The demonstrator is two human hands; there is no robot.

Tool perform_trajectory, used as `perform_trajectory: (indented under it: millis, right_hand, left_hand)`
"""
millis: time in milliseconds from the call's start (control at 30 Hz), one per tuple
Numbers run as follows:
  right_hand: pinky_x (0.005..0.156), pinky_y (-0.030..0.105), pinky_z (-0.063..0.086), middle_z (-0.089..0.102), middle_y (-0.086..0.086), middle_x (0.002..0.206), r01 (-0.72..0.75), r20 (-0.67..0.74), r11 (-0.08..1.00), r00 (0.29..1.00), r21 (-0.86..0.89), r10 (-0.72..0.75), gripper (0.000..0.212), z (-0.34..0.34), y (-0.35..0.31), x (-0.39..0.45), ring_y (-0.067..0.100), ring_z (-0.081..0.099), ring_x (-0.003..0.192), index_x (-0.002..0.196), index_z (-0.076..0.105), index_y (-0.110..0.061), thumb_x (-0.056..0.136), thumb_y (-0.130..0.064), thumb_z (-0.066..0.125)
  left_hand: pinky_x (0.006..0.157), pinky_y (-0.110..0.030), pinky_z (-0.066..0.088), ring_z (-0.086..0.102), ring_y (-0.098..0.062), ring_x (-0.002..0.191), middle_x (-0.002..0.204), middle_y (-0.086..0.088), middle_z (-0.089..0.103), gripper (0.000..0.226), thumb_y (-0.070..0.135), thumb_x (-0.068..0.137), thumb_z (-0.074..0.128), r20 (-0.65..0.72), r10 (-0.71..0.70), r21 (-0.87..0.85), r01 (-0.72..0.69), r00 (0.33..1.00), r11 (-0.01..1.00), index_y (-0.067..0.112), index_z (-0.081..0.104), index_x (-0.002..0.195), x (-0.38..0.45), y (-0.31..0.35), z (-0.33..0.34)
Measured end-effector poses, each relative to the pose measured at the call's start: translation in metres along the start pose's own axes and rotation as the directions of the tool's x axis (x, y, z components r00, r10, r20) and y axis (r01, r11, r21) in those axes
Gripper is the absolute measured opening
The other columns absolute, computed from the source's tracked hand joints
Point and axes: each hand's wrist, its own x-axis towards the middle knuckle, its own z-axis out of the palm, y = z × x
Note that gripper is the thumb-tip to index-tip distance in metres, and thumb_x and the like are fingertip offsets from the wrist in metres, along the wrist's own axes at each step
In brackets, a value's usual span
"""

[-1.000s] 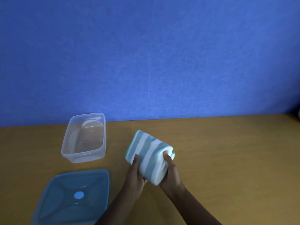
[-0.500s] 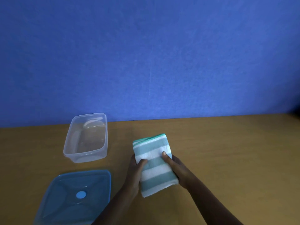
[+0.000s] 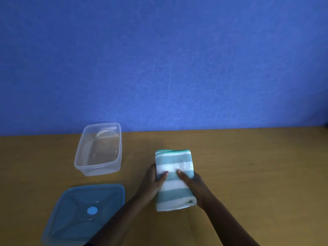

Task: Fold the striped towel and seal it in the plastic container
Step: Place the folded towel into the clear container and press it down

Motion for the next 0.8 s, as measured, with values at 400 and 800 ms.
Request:
perform_trajectory:
  millis: [400, 800]
  right_hand:
    - [0.077, 0.043, 0.058, 0.072, 0.018, 0.099, -0.040, 0.045, 0.999, 0.998, 0.026, 0.039, 0.038, -0.010, 0.008, -0.002, 0.032, 0.070, 0.091, 0.109, 0.062, -0.005, 0.082, -0.032, 0.067]
    - [0.075, 0.044, 0.058, 0.071, 0.019, 0.101, -0.050, 0.066, 0.999, 0.997, 0.018, 0.049, 0.040, -0.010, 0.006, -0.005, 0.033, 0.070, 0.092, 0.112, 0.058, -0.006, 0.083, -0.032, 0.066]
  left_hand:
    - [0.088, -0.055, 0.046, 0.057, -0.041, 0.111, 0.121, -0.025, 0.058, 0.087, 0.007, 0.045, 0.087, -0.115, 0.301, 0.950, 0.017, 0.947, 0.312, -0.005, 0.051, 0.123, 0.029, -0.038, -0.123]
    - [0.063, -0.033, 0.054, 0.068, -0.024, 0.069, 0.082, -0.005, 0.072, 0.043, 0.006, 0.071, 0.068, -0.089, 0.148, 0.992, 0.075, 0.985, 0.099, 0.015, 0.060, 0.112, 0.024, -0.043, -0.144]
